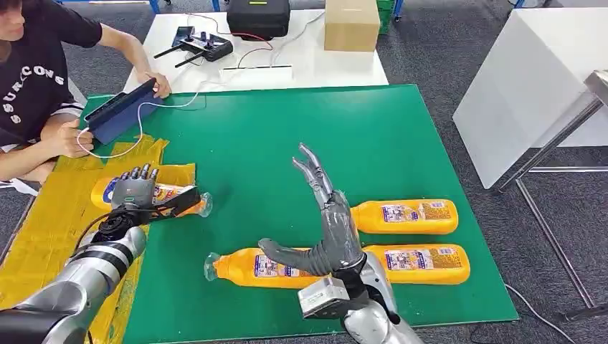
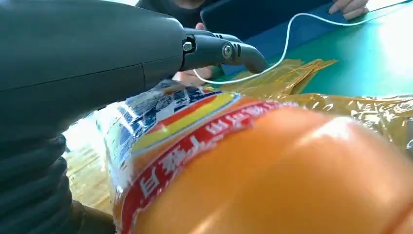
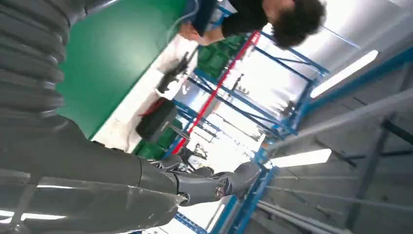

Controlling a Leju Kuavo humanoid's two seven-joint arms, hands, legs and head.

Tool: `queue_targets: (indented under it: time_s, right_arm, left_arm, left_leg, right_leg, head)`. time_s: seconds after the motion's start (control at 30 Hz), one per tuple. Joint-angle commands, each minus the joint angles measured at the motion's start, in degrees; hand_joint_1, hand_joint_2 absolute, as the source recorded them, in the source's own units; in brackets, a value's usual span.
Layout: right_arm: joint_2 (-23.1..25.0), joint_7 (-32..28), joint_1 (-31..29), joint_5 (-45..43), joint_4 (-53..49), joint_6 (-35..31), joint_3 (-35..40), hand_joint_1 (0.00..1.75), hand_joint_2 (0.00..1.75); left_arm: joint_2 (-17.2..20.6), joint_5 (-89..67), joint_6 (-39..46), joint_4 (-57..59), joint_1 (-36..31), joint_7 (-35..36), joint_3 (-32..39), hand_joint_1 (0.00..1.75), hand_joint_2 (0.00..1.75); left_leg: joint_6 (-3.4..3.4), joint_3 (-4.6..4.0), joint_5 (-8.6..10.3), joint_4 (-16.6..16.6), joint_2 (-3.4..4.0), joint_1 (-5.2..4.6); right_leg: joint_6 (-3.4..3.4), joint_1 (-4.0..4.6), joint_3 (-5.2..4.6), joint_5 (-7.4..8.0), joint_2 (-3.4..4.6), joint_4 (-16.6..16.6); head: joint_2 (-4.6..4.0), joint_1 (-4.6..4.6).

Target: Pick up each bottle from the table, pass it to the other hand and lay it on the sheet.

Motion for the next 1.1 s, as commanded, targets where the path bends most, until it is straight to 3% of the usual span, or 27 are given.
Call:
queue_targets:
  time_s: [0.03,0.17,0.5,0.63,0.9,1.1]
  right_arm:
    - [-1.6,0.6,-1.4,0.7,4.2,0.5,-0.8,0.00,1.75]
    - [-3.8,5.0,-1.6,7.7,5.7,2.5,0.2,0.00,1.75]
    - [-6.2,8.8,1.0,15.5,4.7,4.5,0.0,0.00,1.75]
    - [-6.9,9.9,2.5,17.8,4.4,5.0,-0.5,0.00,1.75]
    - [-7.2,10.9,2.9,19.1,4.5,5.9,-0.6,0.00,1.75]
    - [-9.0,14.0,3.9,23.9,6.4,7.8,0.6,0.00,1.75]
  left_arm:
    - [-1.5,0.5,-0.2,2.1,-0.1,-0.5,2.9,0.00,1.75]
    - [-2.2,3.0,4.1,-1.7,1.6,-2.0,5.4,0.00,1.75]
    - [-3.1,7.8,0.5,-13.7,6.7,-5.2,6.3,0.00,1.75]
    - [-2.5,8.8,-2.0,-20.9,9.5,-4.3,5.6,0.00,1.75]
    - [-1.9,9.1,-2.8,-22.9,10.1,-3.7,5.1,0.00,1.75]
    - [0.0,3.8,-1.6,-28.4,12.5,1.5,5.7,0.00,1.75]
  left_leg:
    - [-0.06,0.32,-0.10,-0.1,0.04,0.07]
    - [-0.04,0.23,-0.05,-0.1,0.01,0.04]
    - [-0.05,0.19,-0.08,0.0,-0.03,0.06]
    - [-0.05,0.17,-0.09,0.0,-0.07,0.06]
    - [-0.06,0.15,-0.10,0.0,0.00,0.06]
    - [-0.05,0.16,-0.11,0.0,0.06,0.07]
  right_leg:
    - [0.00,0.07,0.35,-0.07,-0.01,-0.1]
    - [0.00,0.04,0.26,-0.03,-0.02,-0.1]
    - [0.00,0.07,0.25,-0.06,-0.07,-0.1]
    - [0.00,0.07,0.24,-0.09,-0.11,-0.1]
    - [-0.01,0.06,0.19,-0.07,-0.05,-0.1]
    - [-0.01,0.07,0.19,-0.06,0.01,-0.1]
  head:
    - [0.00,0.00]
    - [0.00,0.00]
    - [0.00,0.00]
    - [0.00,0.02]
    - [0.00,0.02]
    - [0.00,0.00]
